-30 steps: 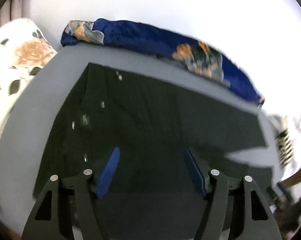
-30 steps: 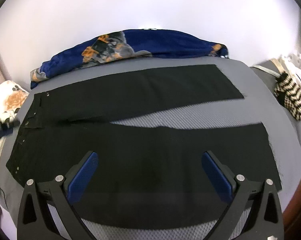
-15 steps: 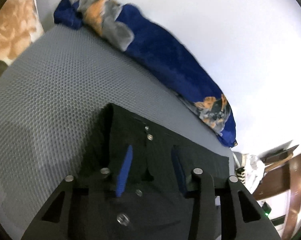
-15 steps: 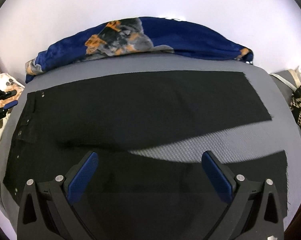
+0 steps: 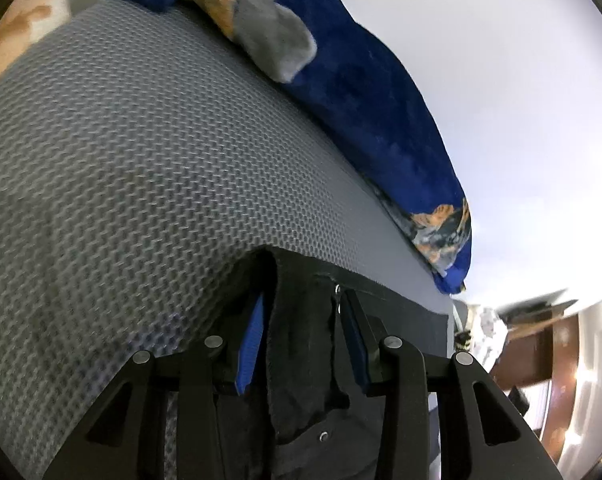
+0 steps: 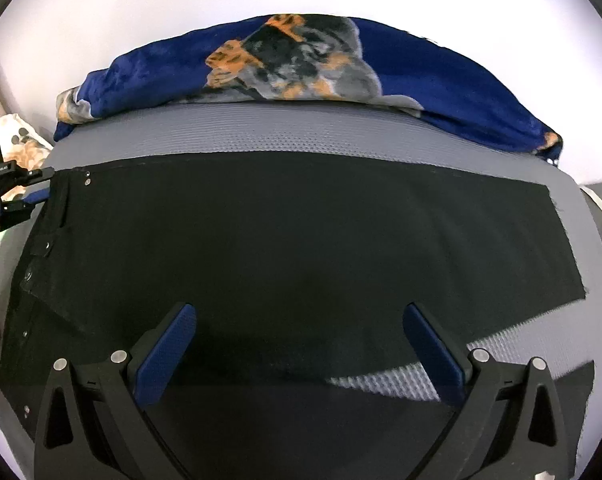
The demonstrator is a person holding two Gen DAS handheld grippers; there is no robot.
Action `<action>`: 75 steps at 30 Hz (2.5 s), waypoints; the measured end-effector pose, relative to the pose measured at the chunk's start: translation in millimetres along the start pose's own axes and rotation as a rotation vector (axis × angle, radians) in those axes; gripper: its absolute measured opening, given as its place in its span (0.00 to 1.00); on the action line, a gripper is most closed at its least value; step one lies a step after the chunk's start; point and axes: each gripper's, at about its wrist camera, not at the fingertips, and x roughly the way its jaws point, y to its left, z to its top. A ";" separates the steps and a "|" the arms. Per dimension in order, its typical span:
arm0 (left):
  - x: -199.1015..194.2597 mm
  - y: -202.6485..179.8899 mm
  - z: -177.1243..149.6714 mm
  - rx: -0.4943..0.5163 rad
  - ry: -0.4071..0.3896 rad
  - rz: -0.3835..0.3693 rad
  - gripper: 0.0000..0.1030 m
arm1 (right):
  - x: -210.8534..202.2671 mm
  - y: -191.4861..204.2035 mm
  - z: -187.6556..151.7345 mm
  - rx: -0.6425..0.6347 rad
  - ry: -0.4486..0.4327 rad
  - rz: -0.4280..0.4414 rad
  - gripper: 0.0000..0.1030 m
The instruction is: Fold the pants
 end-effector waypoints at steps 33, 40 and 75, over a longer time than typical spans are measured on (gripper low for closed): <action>-57.1 -98.5 -66.0 0.280 -0.204 -0.171 0.06 | 105.7 60.3 172.2 -0.796 0.239 0.626 0.90; -66.3 -91.8 -68.9 0.230 -0.234 -0.154 0.06 | 139.1 75.5 169.9 -0.881 0.485 0.775 0.55; -99.2 -105.9 -118.3 0.408 -0.138 -0.029 0.07 | -64.3 10.0 13.5 -0.607 -0.129 0.010 0.06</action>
